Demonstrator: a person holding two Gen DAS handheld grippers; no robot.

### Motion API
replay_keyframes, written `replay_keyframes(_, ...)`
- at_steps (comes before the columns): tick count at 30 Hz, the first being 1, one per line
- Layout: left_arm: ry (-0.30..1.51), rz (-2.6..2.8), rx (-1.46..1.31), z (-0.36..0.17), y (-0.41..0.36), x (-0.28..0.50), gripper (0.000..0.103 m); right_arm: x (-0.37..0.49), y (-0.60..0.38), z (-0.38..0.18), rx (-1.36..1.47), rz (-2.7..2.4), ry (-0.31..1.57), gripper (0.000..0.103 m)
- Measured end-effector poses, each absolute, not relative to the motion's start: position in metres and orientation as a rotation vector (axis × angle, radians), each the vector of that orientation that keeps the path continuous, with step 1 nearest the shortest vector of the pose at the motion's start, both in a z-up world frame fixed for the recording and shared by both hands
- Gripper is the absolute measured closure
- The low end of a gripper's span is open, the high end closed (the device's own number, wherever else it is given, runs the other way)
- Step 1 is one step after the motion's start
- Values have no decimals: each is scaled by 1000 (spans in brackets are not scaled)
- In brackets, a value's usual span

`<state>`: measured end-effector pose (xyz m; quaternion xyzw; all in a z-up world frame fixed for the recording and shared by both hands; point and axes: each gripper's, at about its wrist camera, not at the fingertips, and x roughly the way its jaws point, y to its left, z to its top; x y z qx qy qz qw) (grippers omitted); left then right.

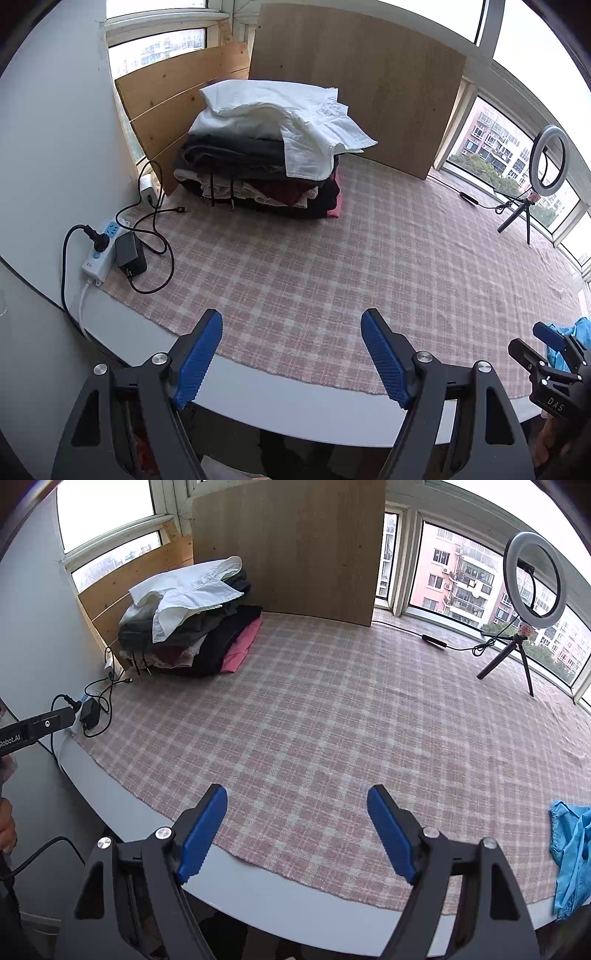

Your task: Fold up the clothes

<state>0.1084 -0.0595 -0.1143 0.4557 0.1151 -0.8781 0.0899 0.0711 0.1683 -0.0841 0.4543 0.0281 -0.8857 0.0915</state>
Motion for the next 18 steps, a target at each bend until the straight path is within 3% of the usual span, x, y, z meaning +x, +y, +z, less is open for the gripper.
replay_keyframes(18, 295, -2669, 1278, -90, 0, 162, 27, 123, 203, -70, 1232, -2639, 131, 25)
